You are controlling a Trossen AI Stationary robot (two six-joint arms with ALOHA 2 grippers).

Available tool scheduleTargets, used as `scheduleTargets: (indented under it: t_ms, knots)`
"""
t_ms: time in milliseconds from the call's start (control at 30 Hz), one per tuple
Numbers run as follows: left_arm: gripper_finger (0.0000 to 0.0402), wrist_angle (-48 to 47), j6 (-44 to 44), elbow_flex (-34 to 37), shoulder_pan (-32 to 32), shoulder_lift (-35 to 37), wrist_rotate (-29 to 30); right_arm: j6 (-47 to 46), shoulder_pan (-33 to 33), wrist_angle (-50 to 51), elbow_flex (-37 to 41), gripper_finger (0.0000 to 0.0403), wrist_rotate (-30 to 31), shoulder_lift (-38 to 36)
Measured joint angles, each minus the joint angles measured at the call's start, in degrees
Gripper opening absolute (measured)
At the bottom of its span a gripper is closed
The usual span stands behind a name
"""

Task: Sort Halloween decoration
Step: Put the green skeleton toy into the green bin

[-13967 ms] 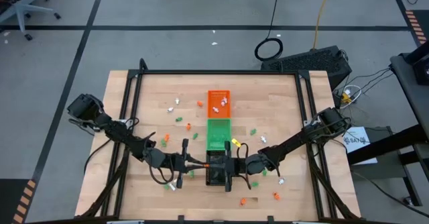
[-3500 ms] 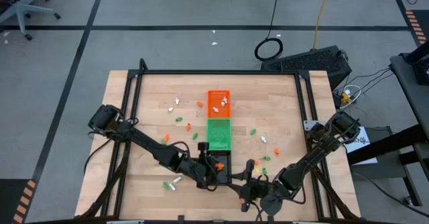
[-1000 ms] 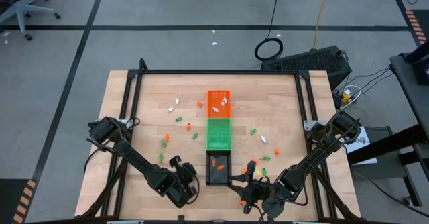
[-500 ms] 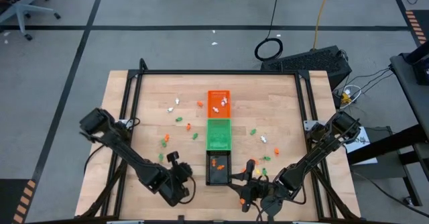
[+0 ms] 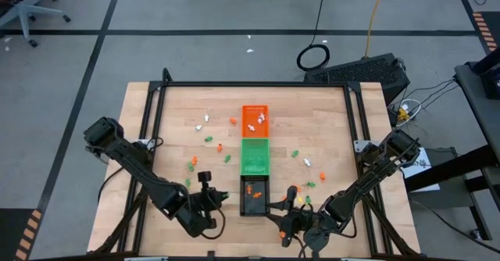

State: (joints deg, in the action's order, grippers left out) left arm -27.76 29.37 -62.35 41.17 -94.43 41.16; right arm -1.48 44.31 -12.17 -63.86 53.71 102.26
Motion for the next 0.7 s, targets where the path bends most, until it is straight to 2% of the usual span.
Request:
scheduleTargets:
  t_ms: [333, 700]
  knots:
    - [0.0017, 10.0, -23.4, 0.0, 0.0, 0.0, 0.0, 0.0, 0.0, 0.0, 0.0, 0.0118, 0.0, 0.0]
    - [0.0017, 14.3, -42.2, 0.0, 0.0, 0.0, 1.4, 0.0, 0.0, 0.0, 0.0, 0.0118, 0.0, 0.0]
